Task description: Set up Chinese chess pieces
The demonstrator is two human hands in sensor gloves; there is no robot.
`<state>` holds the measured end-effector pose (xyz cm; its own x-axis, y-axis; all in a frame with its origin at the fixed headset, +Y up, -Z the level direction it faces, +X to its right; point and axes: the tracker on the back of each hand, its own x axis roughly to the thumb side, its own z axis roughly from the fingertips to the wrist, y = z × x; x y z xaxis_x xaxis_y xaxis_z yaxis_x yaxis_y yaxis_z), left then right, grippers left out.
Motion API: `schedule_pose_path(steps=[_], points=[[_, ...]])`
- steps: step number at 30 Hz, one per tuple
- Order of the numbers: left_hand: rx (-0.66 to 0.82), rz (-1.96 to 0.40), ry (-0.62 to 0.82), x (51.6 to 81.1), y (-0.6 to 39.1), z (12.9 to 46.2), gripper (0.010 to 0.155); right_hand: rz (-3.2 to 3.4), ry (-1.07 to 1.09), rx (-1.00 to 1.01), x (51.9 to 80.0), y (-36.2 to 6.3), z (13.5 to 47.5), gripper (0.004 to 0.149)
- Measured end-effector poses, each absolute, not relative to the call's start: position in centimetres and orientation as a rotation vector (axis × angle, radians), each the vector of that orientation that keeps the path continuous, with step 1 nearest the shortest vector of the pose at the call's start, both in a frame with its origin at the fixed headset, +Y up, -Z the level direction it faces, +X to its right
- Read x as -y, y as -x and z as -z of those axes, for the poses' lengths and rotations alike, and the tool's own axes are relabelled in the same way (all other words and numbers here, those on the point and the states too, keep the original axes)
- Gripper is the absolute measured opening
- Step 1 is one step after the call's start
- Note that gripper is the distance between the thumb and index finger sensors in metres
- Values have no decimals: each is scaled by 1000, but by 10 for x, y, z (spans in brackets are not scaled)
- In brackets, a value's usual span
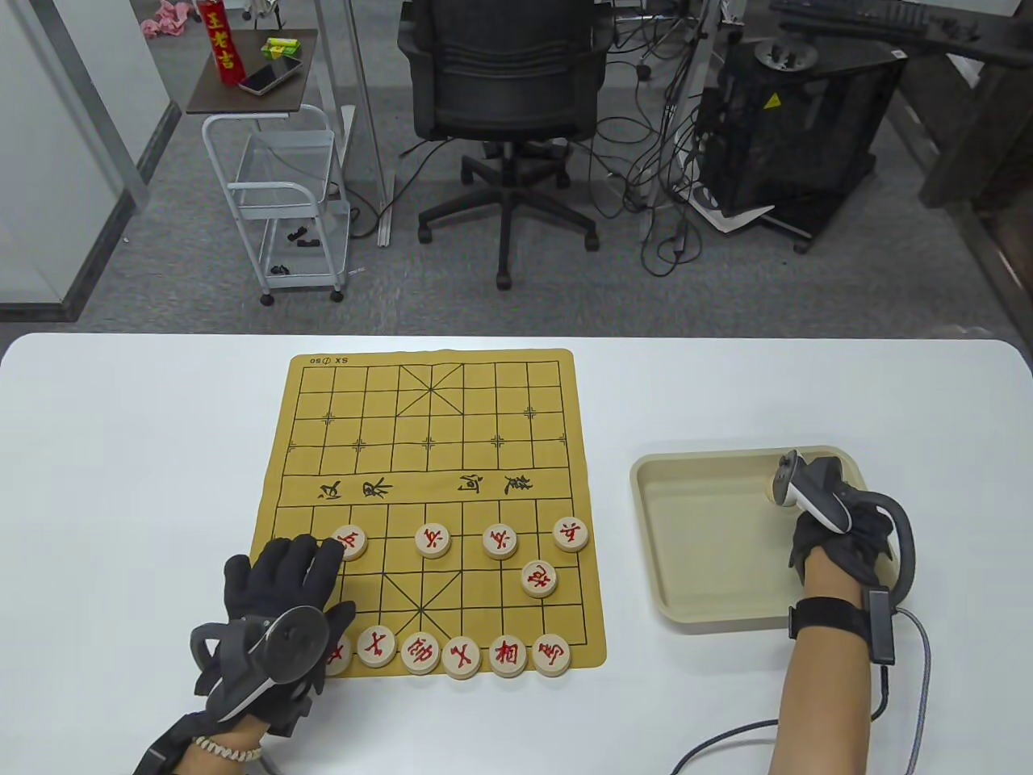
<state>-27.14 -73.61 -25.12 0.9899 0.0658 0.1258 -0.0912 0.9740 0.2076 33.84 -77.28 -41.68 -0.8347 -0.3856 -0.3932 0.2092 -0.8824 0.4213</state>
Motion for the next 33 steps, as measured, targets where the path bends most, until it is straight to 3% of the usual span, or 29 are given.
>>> schedule_pose_path(steps=[11, 17, 22, 28, 33], points=[[91, -83, -206, 736, 275, 252, 79, 2726, -708, 512, 779, -345, 429, 53], [85, -90, -198, 736, 276, 253, 79, 2773, -705, 349, 775, -347, 426, 57], [90, -97, -201, 736, 277, 252, 79, 2817, -665, 137, 757, -343, 407, 68], [99, -102, -213, 734, 279, 250, 79, 2985, -326, -68, 724, -291, 379, 71], [111, -96, -203, 735, 279, 249, 79, 3108, 205, -159, 712, -197, 326, 72]])
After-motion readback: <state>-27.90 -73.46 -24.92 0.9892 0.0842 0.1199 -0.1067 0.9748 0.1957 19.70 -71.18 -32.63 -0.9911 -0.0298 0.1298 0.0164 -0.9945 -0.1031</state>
